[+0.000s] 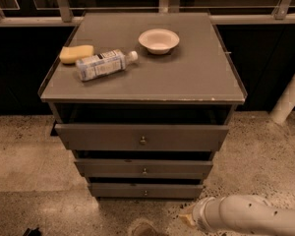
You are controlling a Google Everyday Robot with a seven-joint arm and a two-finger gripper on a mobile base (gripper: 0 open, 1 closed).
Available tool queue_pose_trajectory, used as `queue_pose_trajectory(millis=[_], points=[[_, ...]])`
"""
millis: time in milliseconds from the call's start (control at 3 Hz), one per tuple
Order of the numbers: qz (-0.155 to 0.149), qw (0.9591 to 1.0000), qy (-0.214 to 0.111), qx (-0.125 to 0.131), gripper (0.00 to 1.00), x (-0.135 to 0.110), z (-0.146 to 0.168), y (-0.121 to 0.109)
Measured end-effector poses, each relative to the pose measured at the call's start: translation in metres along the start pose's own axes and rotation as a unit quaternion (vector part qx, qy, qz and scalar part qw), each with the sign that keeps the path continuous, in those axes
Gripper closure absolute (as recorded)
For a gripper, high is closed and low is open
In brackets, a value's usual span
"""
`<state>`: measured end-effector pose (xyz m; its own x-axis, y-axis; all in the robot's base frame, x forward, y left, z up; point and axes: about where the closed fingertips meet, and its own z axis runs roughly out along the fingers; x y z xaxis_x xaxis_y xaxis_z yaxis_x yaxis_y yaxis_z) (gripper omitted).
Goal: Open bottom drawer
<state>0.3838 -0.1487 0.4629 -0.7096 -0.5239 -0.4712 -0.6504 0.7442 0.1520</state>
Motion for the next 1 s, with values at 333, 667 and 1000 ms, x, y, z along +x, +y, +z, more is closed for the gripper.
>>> queue_pose_trajectory(millis=[333,667,1000], points=[[0.051,0.9986,-0.011,0.0,1.0,0.039,0.051,-0.01],[0.079,0.9952,-0.049,0.031,1.0,0.035,0.119,-0.049],[0.079,0.9952,-0.049,0.031,1.0,0.035,0.119,-0.049]])
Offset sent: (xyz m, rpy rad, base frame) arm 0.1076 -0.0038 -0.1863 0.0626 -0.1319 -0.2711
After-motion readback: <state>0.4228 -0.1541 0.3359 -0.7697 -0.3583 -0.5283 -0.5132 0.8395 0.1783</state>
